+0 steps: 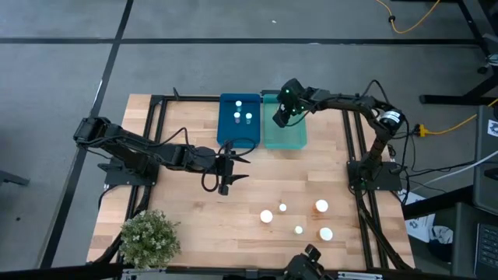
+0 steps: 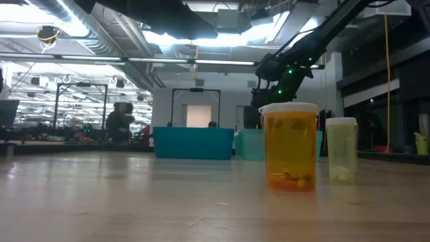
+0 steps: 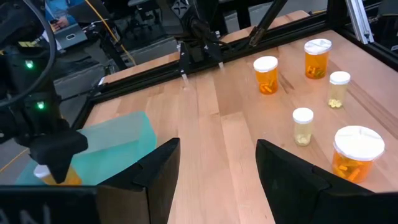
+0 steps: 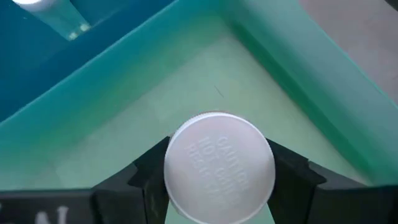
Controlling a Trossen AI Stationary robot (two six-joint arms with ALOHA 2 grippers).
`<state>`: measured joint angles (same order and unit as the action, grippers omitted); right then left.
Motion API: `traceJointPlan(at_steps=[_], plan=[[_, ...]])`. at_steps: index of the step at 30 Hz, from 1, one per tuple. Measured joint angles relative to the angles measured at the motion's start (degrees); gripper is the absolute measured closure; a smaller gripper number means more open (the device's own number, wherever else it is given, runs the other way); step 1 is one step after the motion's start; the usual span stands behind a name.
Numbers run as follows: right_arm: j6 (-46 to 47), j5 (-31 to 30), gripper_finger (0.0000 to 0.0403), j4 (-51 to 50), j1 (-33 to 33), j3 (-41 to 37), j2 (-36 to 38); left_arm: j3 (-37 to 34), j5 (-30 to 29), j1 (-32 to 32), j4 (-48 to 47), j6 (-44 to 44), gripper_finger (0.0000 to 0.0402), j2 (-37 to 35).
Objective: Pick and place medicine bottles into bin by pill shape (circle, oval)
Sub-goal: Put the orange pill bottle into the light blue bin
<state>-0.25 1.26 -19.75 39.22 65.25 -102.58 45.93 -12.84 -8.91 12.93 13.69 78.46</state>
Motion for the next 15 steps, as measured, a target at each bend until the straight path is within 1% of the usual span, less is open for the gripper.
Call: traceJointPlan(at_steps=[5, 10, 15], plan=[[-0.07, 0.04, 0.0178, -0.39, 0.04, 0.02, 0.25, 0.0, 0.0, 0.0, -0.02, 0.0, 0.02, 0.0], [1.06, 1.9, 0.0149, -0.98, 0.04, 0.02, 1.7, 0.0, 0.02, -0.02, -0.02, 0.0, 0.02, 0.0], [1.27, 1.84, 0.014, -2.47, 0.04, 0.04, 3.32, 0.0, 0.01, 0.0, -0.04, 0.0, 0.02, 0.0]])
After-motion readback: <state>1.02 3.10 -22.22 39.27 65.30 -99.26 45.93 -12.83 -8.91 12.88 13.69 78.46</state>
